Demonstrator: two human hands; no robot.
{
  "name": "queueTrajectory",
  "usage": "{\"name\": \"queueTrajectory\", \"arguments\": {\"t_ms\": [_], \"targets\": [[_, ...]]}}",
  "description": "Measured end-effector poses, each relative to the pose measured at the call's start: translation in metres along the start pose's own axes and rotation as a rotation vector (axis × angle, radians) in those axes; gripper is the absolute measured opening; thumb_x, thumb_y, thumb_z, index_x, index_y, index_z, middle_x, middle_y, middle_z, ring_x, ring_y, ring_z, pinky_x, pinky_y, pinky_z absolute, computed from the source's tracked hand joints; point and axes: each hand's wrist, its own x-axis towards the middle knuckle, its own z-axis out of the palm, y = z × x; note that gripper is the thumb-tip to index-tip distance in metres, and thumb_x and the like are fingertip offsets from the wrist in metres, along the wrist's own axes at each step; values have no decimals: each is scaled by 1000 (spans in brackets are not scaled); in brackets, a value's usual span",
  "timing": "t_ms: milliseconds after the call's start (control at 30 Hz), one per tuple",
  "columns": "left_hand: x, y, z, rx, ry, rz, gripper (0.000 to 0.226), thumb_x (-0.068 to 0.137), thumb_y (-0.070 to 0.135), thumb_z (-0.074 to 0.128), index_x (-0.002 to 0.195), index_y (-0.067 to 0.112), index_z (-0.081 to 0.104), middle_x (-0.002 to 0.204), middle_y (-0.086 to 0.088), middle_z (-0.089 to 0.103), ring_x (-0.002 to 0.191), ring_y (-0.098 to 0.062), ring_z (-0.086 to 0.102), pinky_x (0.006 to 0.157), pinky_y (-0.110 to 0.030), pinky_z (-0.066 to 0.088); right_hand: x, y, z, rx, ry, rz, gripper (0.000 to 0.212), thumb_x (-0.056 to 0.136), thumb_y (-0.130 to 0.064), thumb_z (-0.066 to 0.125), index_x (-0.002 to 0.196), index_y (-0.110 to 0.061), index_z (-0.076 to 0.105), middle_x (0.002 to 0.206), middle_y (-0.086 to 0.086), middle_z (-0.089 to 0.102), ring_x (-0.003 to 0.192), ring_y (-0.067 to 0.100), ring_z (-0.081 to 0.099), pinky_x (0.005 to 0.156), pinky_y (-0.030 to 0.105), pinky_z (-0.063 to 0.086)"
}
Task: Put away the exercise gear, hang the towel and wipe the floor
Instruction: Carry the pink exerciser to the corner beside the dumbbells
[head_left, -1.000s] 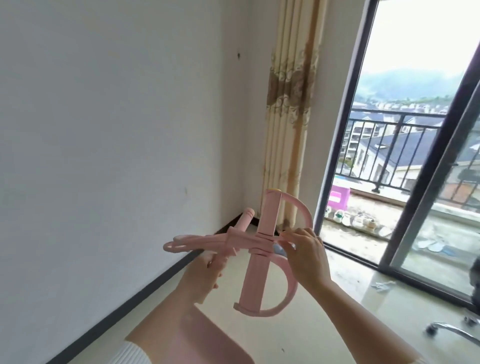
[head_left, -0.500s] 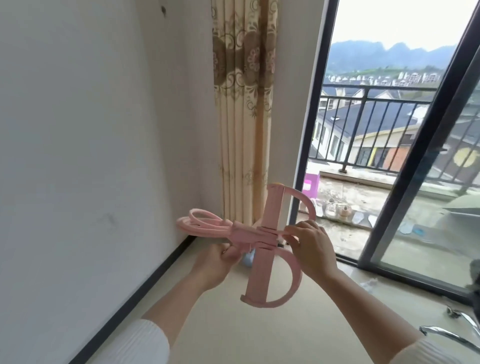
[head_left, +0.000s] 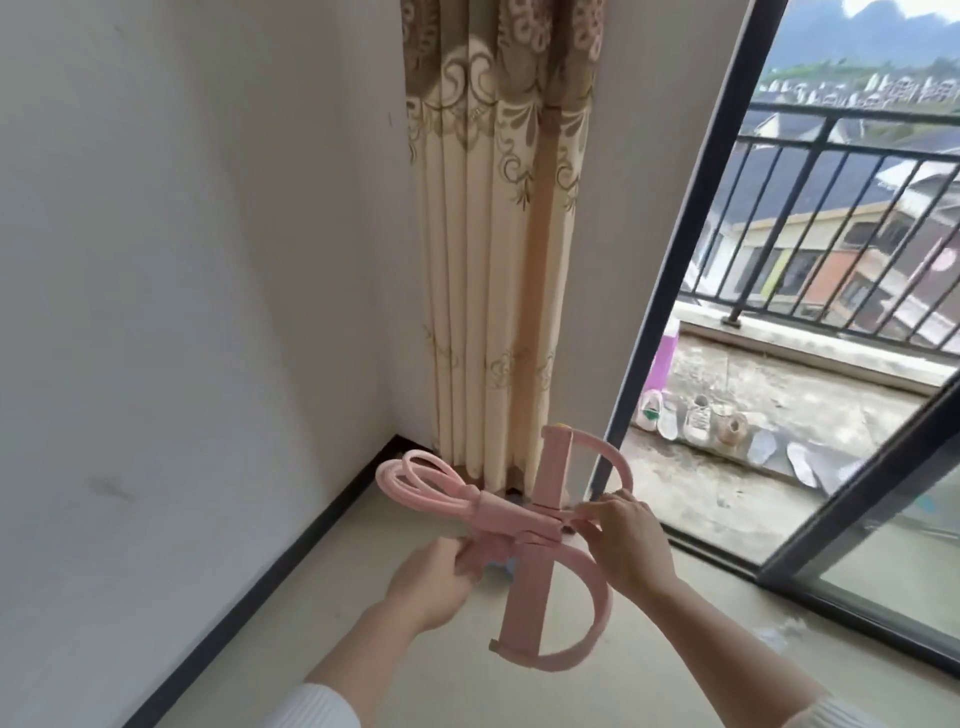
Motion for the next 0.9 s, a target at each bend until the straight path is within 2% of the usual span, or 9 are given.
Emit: {"name": "queueTrajectory", "arguments": {"t_ms": [167, 300, 400, 533, 667, 800, 900], "targets": [[100, -38, -22, 83, -60, -19, 18, 86, 38, 49, 100, 33, 60, 92, 0, 67, 88, -28, 61, 64, -32, 41, 77, -6, 62, 15, -75, 91, 15, 90, -30, 61, 93, -31, 75, 87, -6, 68, 96, 15, 57, 75, 26, 41], [198, -92, -44, 203, -131, 10, 22, 85, 43, 49, 104, 39, 58, 97, 3, 68, 91, -27, 62, 68, -34, 44, 140, -27, 129, 23, -150, 212, 20, 93, -27, 56, 96, -31, 75, 92, -3, 67, 95, 15, 57, 70, 25, 37], [275, -142, -62, 276, -169, 33, 21, 86, 51, 48, 100, 39, 58, 93, 4, 66, 88, -25, 62, 69, -35, 47, 186, -50, 191, 55, -180, 371, 22, 92, -27, 54, 95, -30, 75, 94, -2, 66, 94, 16, 58, 68, 25, 36], [373, -208, -71, 421, -208, 101, 18, 87, 38, 56, 104, 40, 58, 95, 7, 61, 82, -18, 59, 64, -31, 45, 237, -70, 280, 84, -228, 553, 25, 91, -30, 52, 101, -29, 74, 107, 1, 65, 102, 20, 59, 77, 29, 44], [459, -271, -43, 518, -286, 196, 30, 87, 29, 59, 114, 43, 54, 103, 10, 59, 99, -16, 56, 79, -30, 46, 266, -66, 378, 114, -283, 709, 21, 88, -31, 55, 96, -30, 75, 104, 5, 64, 99, 24, 62, 79, 32, 47], [539, -323, 11, 627, -303, 319, 32, 93, 30, 52, 125, 35, 51, 113, 9, 58, 110, -14, 51, 74, -27, 32, 286, -32, 491, 147, -259, 772, 21, 90, -37, 54, 95, -34, 73, 101, 1, 62, 105, 17, 59, 80, 27, 44], [594, -375, 58, 636, -357, 310, 35, 93, 30, 52, 127, 36, 49, 118, 9, 57, 114, -15, 49, 82, -28, 36, 294, -3, 579, 112, -261, 807, 22, 91, -40, 52, 95, -34, 72, 101, -3, 61, 102, 16, 60, 76, 29, 45]]}}
